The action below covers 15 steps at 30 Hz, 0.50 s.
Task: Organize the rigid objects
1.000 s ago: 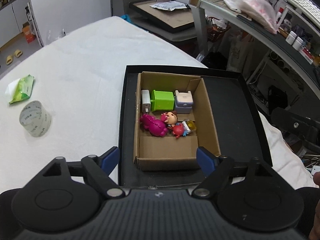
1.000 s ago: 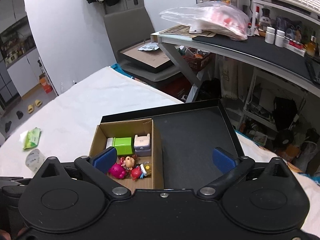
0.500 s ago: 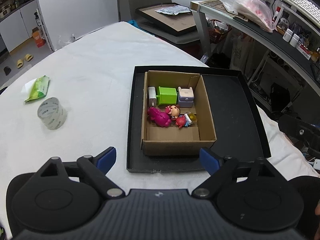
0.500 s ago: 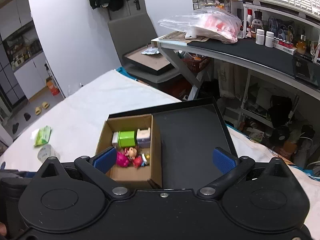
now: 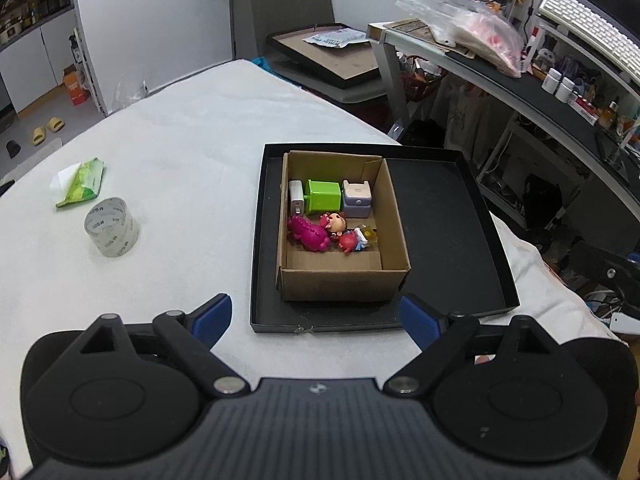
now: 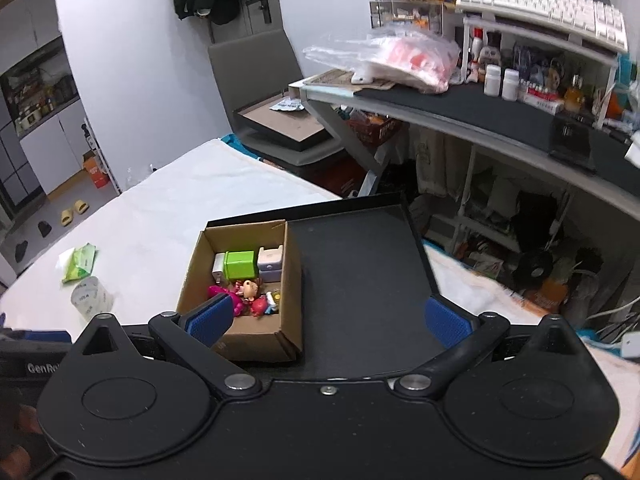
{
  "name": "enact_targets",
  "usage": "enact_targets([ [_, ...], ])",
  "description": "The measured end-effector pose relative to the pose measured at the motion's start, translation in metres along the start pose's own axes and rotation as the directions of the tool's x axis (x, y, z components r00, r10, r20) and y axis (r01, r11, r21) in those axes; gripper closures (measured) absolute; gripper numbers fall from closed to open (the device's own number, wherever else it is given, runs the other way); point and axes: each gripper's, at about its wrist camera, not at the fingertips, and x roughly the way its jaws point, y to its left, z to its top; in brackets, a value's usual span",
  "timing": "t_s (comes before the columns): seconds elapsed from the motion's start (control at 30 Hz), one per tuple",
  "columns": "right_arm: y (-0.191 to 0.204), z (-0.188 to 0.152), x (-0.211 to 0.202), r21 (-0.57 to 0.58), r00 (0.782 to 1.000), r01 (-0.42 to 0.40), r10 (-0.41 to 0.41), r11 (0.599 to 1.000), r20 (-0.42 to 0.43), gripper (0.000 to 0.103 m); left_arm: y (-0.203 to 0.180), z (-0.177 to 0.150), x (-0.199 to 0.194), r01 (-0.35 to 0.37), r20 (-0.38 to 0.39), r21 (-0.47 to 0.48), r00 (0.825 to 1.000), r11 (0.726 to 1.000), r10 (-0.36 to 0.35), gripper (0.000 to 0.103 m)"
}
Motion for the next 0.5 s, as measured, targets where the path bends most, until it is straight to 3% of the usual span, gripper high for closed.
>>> enact_targets([
  [0.17, -0.005, -0.002, -0.018, 0.0, 1.0, -0.008, 0.008, 1.0, 0.002, 0.0, 0.001, -0.004, -0.012, 0.021, 0.008, 0.008, 1.0, 1.0, -0.021, 0.013],
  [0.5, 0.002, -0.011, -0.037, -0.025, 1.0, -0.012, 0.012, 1.0, -0.013, 0.0, 0.013, -0.019, -0.035, -0.004, 0.031, 0.005, 1.0, 1.0, 0.004, 0.013],
])
